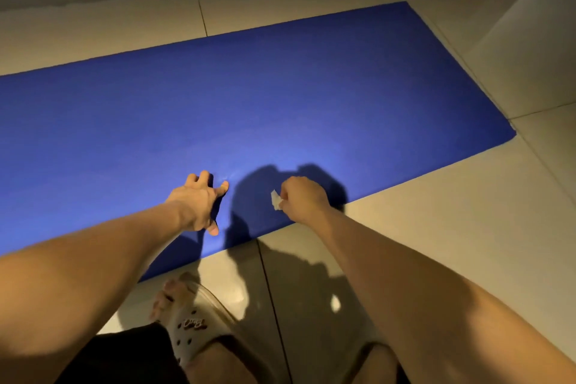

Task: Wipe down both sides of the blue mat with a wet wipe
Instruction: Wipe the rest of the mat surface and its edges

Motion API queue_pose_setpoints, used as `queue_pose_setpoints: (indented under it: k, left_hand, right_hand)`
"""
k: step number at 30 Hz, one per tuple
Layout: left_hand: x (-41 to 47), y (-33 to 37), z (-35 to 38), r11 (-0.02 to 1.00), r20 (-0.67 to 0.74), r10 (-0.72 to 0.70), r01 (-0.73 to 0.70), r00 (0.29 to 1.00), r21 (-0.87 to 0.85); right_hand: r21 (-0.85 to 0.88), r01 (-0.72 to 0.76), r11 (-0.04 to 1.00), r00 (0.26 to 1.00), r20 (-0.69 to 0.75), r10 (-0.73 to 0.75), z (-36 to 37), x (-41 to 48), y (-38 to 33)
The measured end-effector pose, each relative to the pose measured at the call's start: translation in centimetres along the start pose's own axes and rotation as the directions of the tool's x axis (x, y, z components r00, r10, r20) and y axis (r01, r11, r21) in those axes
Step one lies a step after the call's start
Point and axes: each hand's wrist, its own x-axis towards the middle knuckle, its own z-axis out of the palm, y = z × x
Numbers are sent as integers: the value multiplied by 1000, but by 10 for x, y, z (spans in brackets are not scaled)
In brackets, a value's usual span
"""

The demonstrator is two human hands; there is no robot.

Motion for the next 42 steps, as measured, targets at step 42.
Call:
queue_pose_setpoints:
  k: [42]
  left_hand:
    - [68,-53,44,947,-703,-136,-117,698,-300]
  right_hand:
    - [188,-235,954,835,-463,297,22,20,48]
